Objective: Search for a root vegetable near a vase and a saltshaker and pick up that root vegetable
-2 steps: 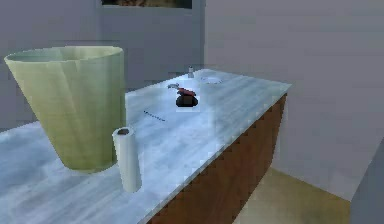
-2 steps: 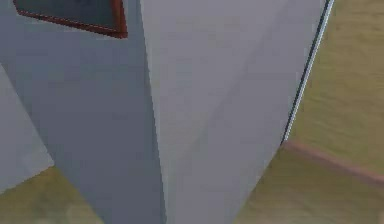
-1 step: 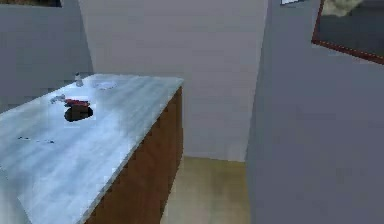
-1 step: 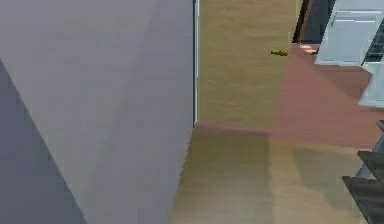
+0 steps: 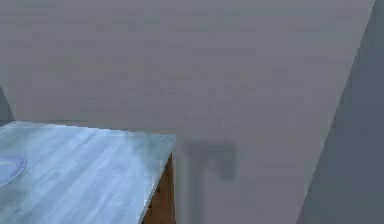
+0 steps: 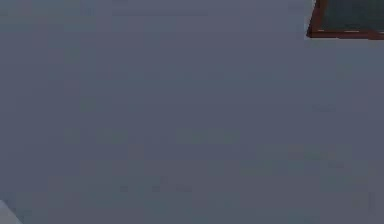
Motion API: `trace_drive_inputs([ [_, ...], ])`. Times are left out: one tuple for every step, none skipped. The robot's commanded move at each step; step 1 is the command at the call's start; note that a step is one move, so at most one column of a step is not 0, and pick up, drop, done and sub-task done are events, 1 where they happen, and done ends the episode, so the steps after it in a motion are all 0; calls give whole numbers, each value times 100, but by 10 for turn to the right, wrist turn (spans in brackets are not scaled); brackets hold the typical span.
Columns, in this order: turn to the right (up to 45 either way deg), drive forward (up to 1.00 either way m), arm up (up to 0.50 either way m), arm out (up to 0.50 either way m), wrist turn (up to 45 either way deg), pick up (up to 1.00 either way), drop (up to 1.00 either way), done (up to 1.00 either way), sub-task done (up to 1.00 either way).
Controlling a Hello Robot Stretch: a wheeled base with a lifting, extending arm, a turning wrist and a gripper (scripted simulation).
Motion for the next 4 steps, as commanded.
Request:
trace_drive_inputs([
  [-450,0,0,0,0,0,0,0,0],
  [-450,0,0,0,0,0,0,0,0],
  [-450,0,0,0,0,0,0,0,0],
  [-330,0,0,0,0,0,0,0,0],
])
